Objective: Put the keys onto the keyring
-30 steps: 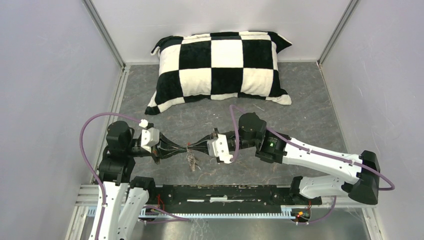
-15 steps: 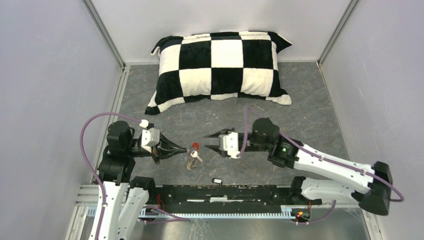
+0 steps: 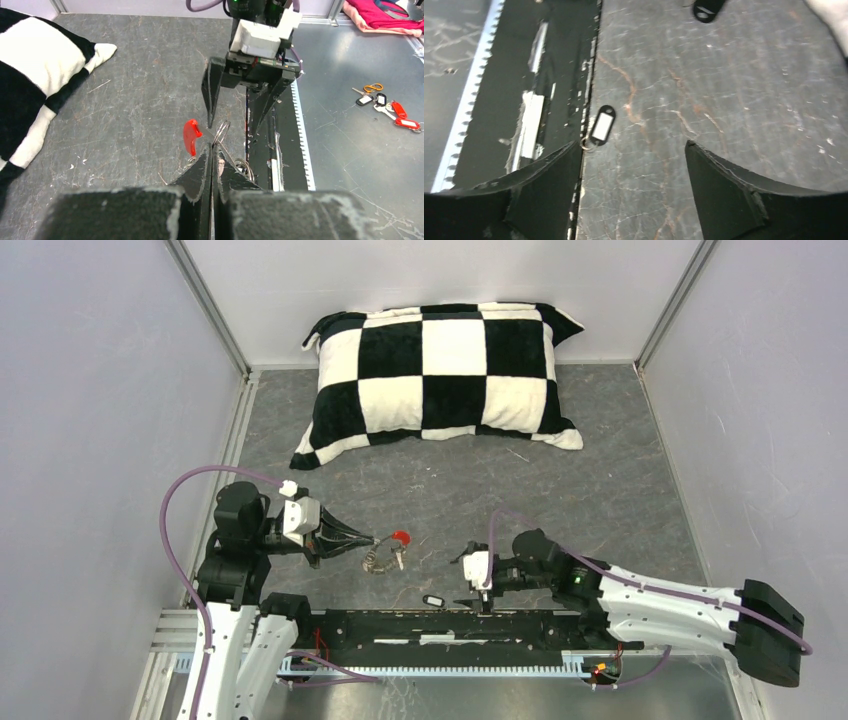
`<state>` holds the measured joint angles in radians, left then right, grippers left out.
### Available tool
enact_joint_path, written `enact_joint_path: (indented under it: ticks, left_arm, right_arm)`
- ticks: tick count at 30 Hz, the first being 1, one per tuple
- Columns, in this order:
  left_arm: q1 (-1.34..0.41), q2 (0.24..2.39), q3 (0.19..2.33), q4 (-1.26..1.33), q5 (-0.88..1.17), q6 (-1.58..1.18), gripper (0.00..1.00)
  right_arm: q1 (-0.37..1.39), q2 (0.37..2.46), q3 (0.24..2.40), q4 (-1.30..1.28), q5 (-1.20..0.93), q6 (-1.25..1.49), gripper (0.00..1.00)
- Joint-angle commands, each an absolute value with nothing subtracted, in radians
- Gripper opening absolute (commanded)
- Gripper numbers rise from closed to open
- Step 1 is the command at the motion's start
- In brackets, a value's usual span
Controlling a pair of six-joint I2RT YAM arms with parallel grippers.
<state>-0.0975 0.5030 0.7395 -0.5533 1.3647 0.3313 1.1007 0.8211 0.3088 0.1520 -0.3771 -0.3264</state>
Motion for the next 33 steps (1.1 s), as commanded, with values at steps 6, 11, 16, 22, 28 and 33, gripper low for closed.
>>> enact_joint_path:
  ticks: [6, 11, 16, 22, 28, 33]
  left_arm:
    - [-0.097, 0.499, 0.777, -0.558, 1.377, 0.356, 0.02]
    - [-0.097, 0.500, 0.788, -0.583, 1.367, 0.373, 0.02]
    - [-0.097, 0.512, 0.788, -0.584, 1.367, 0.382, 0.02]
    - [-0.097, 0.523, 0.790, -0.584, 1.366, 0.381, 0.02]
    - [-0.097, 0.526, 0.793, -0.584, 1.355, 0.373, 0.02]
    - [-0.097, 0.533, 0.792, -0.584, 1.353, 0.371, 0.02]
  right_arm:
    - [1.123, 1.034, 0.404, 0.057, -0.521, -0.638, 0.75]
    - [1.146, 1.131, 0.434, 0.037, -0.549, -0.707, 0.56]
    - [1.174, 1.186, 0.441, 0.043, -0.531, -0.757, 0.52]
    - [1.229, 1.236, 0.452, 0.066, -0.474, -0.793, 0.51]
    - [1.254, 1.277, 0.465, 0.080, -0.411, -0.829, 0.44]
    - [1.258, 1.305, 0.478, 0.075, -0.361, -0.851, 0.33]
